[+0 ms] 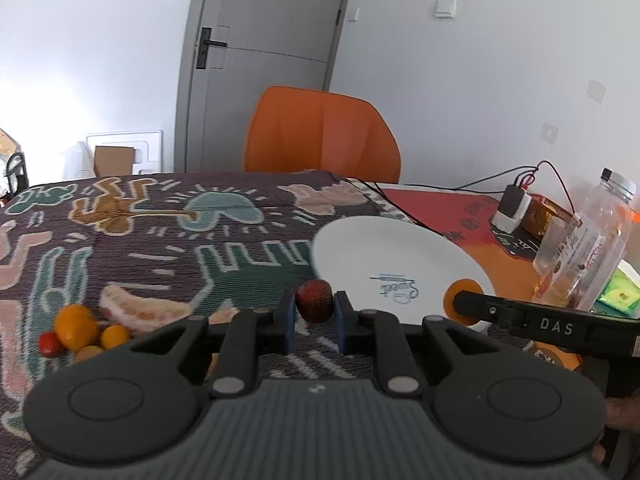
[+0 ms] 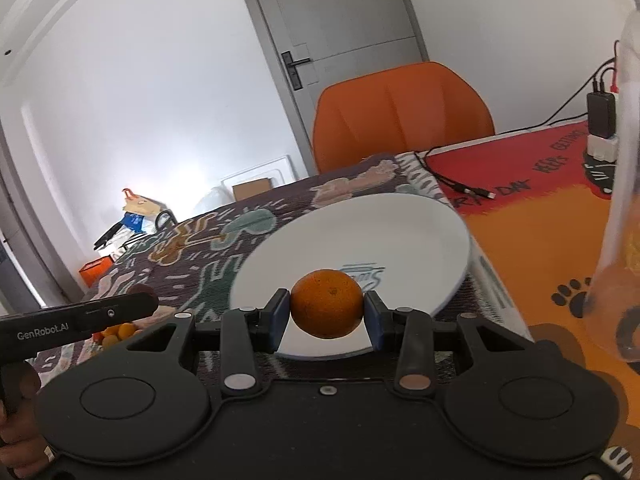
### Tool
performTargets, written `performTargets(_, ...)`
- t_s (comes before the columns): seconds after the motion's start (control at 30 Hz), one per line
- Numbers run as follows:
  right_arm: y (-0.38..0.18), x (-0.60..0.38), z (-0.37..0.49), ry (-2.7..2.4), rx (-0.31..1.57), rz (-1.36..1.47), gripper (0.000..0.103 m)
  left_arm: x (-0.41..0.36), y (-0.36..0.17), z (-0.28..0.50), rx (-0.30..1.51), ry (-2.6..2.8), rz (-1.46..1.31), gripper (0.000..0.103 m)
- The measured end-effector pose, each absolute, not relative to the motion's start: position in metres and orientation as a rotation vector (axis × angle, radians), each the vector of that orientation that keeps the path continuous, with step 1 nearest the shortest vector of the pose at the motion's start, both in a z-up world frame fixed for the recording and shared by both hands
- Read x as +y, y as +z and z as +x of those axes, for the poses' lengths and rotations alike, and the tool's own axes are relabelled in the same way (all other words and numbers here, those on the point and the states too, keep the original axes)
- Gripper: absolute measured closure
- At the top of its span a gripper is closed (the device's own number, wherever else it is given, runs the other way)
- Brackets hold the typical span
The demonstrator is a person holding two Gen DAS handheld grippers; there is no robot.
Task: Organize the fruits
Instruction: 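Carry the tangerine to the white plate and release with the right gripper while the left releases the plum there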
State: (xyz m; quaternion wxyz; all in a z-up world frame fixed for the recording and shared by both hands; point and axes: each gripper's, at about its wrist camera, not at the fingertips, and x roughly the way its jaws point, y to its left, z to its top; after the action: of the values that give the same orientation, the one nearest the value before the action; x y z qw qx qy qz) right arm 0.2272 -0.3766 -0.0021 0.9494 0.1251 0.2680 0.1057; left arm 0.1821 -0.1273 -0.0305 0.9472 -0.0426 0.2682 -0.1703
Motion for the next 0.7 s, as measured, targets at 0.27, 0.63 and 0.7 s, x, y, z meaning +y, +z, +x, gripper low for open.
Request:
performTargets(0.27, 0.0, -0.385, 0.22, 0.221, 0.514, 0.267, 0.059, -0.154, -0.033, 0.195, 0.564, -0.382, -0.054, 0.084)
performTargets(0.63, 0.002, -0.4, 0.205, 0.229, 0.5, 0.307, 0.059, -0.18, -0.033, 0.208, 0.569, -0.399, -0.028, 0.081)
performTargets(0.7, 0.002, -0.401, 0.203, 0.233, 0.496, 0.311, 0.059, -0.182, -0.033, 0.207, 0.569, -0.386, -0.021, 0.079)
